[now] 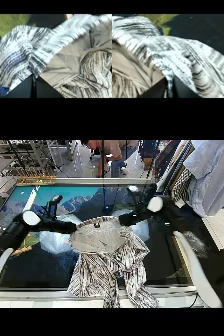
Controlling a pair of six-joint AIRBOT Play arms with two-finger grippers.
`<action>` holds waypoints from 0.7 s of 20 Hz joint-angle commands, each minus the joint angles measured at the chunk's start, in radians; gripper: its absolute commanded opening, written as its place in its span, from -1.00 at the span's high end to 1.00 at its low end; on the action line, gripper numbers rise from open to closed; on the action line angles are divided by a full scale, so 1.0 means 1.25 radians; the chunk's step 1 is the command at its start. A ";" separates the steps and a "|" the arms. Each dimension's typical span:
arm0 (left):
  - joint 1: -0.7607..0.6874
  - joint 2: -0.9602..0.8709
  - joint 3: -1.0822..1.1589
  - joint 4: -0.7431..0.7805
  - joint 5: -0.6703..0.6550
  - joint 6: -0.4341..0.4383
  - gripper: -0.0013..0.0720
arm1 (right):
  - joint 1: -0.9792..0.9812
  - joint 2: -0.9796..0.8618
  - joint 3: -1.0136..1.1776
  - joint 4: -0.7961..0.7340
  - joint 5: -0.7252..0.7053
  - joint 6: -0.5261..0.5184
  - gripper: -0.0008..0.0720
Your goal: Fold the clothes and pants, and hang the long-sleeved shirts on hangers.
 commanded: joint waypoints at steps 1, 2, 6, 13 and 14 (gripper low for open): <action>-0.003 -0.047 -0.059 -0.058 0.024 -0.001 0.93 | -0.025 -0.130 0.063 0.146 -0.041 -0.043 -0.09; -0.003 -0.051 -0.059 -0.059 0.024 -0.001 0.93 | -0.039 -0.119 0.087 0.125 -0.027 -0.061 -0.10; -0.003 -0.051 -0.059 -0.062 0.023 -0.001 0.92 | -0.087 -0.029 0.086 -0.044 0.127 -0.148 -0.10; -0.005 -0.051 -0.059 -0.107 0.020 -0.001 0.92 | -0.085 0.000 -0.177 -0.067 -0.094 -0.164 -0.29; -0.005 -0.051 -0.059 -0.107 0.020 -0.001 0.92 | -0.085 -0.021 -0.186 -0.073 -0.152 -0.169 -0.29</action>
